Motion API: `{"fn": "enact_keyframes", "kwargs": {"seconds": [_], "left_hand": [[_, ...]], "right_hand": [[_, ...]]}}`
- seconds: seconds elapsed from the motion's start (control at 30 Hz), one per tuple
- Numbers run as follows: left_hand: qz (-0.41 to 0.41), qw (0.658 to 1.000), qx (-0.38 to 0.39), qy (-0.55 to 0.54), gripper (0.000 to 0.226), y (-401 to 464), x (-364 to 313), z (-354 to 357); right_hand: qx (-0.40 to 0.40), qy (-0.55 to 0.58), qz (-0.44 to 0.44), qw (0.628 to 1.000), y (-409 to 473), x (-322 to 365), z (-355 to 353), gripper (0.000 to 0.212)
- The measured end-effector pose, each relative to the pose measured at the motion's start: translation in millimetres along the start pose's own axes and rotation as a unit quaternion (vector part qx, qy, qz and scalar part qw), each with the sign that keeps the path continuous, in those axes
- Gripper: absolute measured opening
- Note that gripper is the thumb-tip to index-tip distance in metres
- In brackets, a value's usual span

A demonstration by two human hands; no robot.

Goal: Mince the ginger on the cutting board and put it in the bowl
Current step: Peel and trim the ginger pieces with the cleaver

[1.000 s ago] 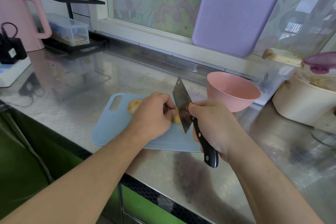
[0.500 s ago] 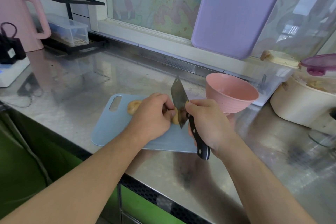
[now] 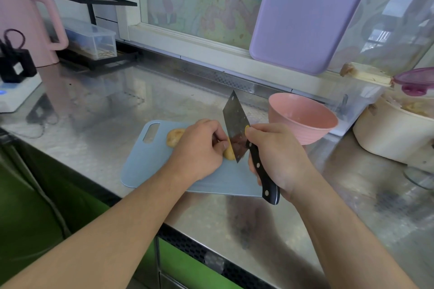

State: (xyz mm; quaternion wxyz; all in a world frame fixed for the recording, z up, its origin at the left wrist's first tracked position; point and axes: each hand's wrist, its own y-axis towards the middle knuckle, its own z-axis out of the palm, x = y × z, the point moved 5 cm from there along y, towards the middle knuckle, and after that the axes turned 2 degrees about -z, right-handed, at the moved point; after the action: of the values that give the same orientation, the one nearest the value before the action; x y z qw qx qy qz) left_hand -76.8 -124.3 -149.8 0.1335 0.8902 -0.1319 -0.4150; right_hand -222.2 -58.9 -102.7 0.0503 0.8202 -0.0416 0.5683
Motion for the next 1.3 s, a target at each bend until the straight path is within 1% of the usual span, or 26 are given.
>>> {"fn": "enact_keyframes", "kwargs": {"seconds": [0.43,0.7,1.1,1.3], "left_hand": [[0.001,1.0,-0.005,-0.001,0.017,1.2,1.5,1.3],[0.0,1.0,-0.001,-0.006,0.016,1.1,1.5,2.5],[0.004,1.0,-0.004,-0.003,0.015,1.7,2.2,1.7],[0.009,1.0,-0.009,-0.004,0.016,2.3,2.6,2.4]], "right_hand": [[0.0,-0.033,0.006,0.999,2.4,2.7,-0.2,0.032],[-0.01,-0.03,0.001,1.0,3.9,3.5,-0.4,0.034],[0.0,-0.021,0.009,1.0,2.7,3.8,0.0,0.033],[-0.013,-0.059,0.006,0.998,3.2,5.0,2.4,0.033]]}}
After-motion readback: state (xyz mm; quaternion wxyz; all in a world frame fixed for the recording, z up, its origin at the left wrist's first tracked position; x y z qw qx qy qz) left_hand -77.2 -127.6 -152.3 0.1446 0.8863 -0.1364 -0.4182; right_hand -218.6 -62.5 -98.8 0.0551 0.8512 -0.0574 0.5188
